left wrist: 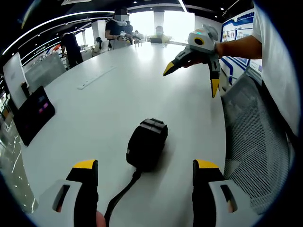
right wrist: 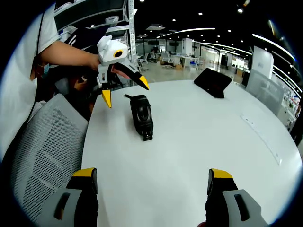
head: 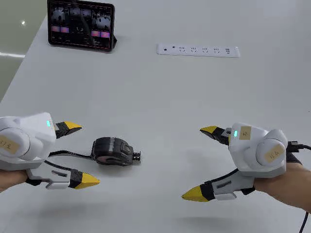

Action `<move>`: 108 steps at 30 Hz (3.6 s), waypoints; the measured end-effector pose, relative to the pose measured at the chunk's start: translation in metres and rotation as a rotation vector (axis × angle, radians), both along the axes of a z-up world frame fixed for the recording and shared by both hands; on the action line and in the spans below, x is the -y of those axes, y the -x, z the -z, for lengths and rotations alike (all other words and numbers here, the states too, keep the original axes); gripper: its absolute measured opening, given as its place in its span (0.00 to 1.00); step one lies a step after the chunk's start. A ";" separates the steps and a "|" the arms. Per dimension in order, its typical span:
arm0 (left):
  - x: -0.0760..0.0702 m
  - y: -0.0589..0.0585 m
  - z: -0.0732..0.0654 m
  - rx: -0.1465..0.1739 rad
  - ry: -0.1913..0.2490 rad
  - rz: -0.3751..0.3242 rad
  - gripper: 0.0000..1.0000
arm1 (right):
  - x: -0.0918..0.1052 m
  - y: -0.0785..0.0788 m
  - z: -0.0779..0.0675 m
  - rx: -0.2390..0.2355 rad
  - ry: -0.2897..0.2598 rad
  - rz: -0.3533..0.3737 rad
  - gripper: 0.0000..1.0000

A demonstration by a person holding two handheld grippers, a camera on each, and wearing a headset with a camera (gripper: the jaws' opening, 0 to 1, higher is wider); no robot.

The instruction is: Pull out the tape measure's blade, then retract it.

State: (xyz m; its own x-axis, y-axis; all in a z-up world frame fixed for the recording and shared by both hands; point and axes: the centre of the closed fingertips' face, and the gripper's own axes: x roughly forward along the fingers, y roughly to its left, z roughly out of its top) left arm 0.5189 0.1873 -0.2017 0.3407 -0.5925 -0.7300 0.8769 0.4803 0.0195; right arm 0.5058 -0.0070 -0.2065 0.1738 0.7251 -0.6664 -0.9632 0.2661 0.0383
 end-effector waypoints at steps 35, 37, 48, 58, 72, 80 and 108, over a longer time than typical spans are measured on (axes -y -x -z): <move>0.013 -0.009 0.018 -0.053 -0.081 0.103 0.51 | -0.012 -0.003 0.003 0.001 0.004 -0.031 0.95; 0.014 -0.009 0.019 -0.055 -0.087 0.108 0.48 | -0.012 -0.004 0.003 0.001 0.004 -0.030 0.95; 0.015 -0.010 0.028 -0.058 -0.130 0.153 0.36 | -0.014 -0.004 0.004 -0.002 -0.001 -0.030 0.95; 0.017 -0.012 0.032 -0.062 -0.153 0.170 0.31 | -0.014 -0.005 0.006 -0.005 -0.001 -0.027 0.95; 0.017 -0.015 0.037 -0.050 -0.210 0.220 0.27 | -0.017 -0.003 0.008 -0.011 -0.002 -0.033 0.95; 0.017 -0.014 0.038 -0.043 -0.263 0.228 0.27 | -0.020 -0.003 0.009 -0.010 -0.003 -0.031 0.95; 0.015 -0.014 0.037 -0.027 -0.279 0.225 0.25 | -0.041 -0.017 0.016 0.007 -0.040 -0.045 0.72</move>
